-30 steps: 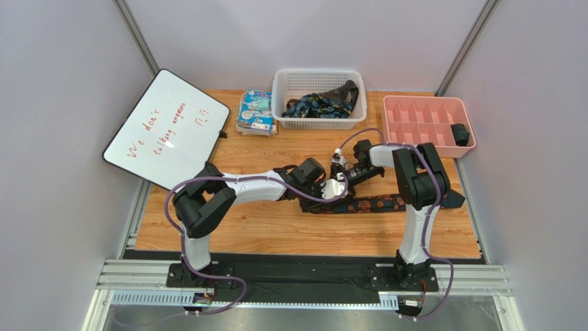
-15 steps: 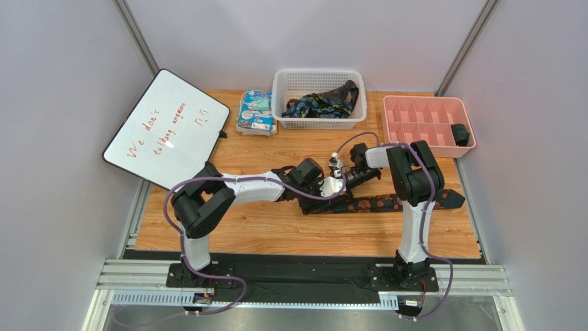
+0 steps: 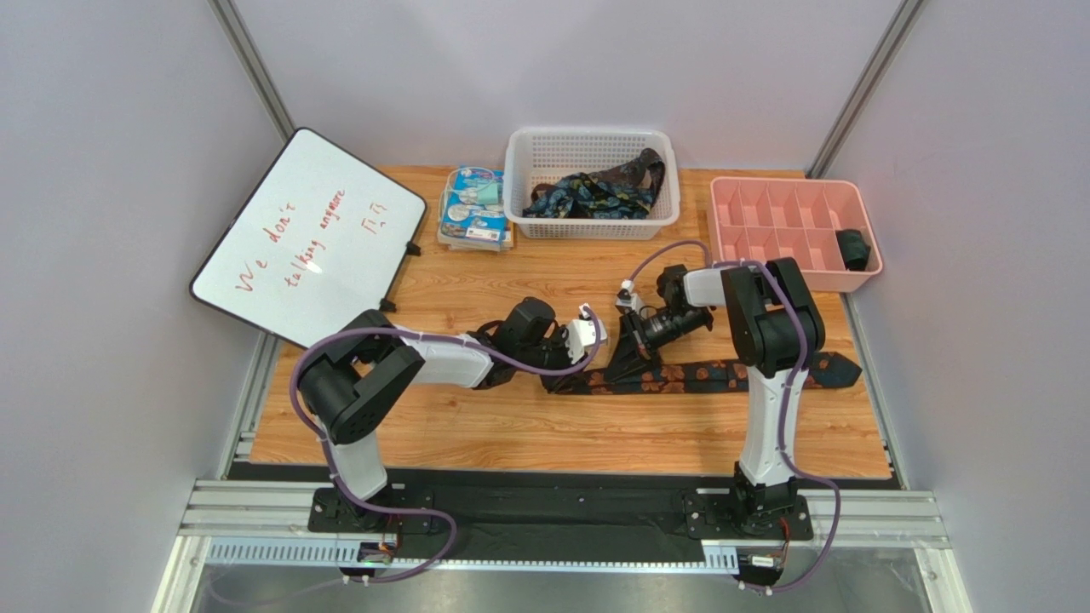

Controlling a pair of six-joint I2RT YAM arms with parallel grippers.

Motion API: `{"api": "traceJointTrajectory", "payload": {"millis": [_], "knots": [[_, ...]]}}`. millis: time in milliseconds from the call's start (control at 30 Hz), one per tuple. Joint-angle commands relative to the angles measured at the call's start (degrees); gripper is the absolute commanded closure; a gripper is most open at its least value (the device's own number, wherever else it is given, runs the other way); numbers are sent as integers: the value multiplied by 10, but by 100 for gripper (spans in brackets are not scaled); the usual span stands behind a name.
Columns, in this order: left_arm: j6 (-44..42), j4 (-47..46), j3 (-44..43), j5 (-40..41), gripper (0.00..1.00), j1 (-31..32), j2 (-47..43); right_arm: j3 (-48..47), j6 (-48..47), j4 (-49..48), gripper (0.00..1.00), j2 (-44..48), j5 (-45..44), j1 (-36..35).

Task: Roll the ties
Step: Roll the tie at the center of the board.

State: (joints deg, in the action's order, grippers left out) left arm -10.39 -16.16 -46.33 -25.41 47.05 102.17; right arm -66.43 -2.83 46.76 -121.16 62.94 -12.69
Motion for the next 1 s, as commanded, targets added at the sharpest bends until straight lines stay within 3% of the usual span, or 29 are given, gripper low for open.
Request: {"api": "traceJointTrajectory", "payload": {"millis": [0, 67, 267, 567, 667, 800, 967], "knots": [[-30, 29, -6, -3, 75, 5, 26, -12, 19, 37, 99, 16, 17, 3], [-33, 35, 0, 1, 79, 5, 28, -23, 20, 42, 98, 16, 29, -1], [-48, 44, 8, 14, 78, 16, 20, -34, 25, 51, 84, 20, 32, -22], [-72, 65, 5, 18, 73, 28, 14, -28, 70, 9, 85, -8, -51, -35], [-74, 72, -2, 15, 75, 27, 18, -27, 61, 19, 87, -22, -20, -29], [-72, 81, -2, 5, 76, 28, 21, -14, 65, -12, 75, 23, -7, -21], [-67, 83, 0, 4, 66, 27, 13, -21, 78, -16, 72, 27, -13, -24]]}}
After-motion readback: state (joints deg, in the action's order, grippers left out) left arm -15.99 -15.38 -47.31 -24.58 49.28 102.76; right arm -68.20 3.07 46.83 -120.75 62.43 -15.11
